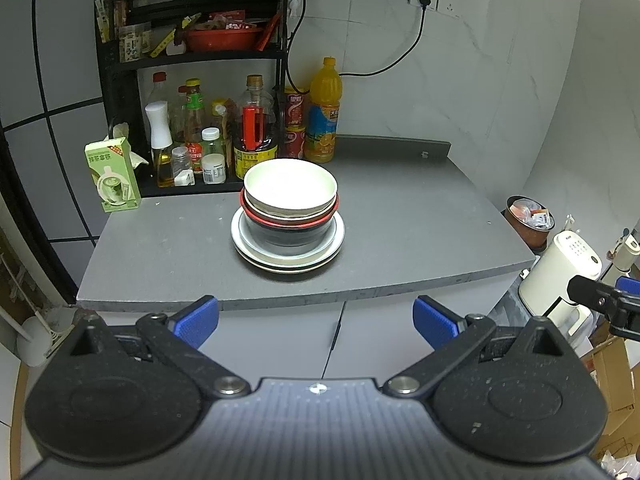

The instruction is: Organize plates and bowls

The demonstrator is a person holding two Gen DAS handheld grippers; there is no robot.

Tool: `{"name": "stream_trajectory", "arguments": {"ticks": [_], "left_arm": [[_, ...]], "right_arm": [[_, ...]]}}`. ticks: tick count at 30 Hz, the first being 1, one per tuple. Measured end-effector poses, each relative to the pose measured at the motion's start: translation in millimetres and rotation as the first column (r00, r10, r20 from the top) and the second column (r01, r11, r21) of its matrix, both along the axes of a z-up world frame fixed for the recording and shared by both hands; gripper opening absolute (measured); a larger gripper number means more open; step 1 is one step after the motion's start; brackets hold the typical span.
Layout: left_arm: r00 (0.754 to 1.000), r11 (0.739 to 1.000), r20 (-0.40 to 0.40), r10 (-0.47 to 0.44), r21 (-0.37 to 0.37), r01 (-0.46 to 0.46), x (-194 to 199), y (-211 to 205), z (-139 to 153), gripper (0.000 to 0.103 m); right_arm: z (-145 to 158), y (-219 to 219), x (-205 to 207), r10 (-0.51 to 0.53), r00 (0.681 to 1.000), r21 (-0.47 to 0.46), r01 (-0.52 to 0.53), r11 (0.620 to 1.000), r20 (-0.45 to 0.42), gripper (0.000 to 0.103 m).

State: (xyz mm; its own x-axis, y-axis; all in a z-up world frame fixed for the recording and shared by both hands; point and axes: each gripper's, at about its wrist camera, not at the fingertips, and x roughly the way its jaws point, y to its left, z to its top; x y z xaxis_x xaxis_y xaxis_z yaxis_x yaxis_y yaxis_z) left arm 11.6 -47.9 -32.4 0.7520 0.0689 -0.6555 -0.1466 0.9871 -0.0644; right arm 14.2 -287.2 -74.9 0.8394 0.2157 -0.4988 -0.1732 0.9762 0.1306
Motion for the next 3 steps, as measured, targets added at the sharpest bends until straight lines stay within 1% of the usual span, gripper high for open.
{"name": "stream_trajectory", "arguments": {"ticks": [3], "left_arm": [[1.0,1.0,0.0,-0.005,0.0,0.005,3.2,-1.7,0.4,0.102]], "right_arm": [[-1.6,-2.1,0.8,-0.007,1.0,0.005,0.007,1.0,-0.005,0.103]]}}
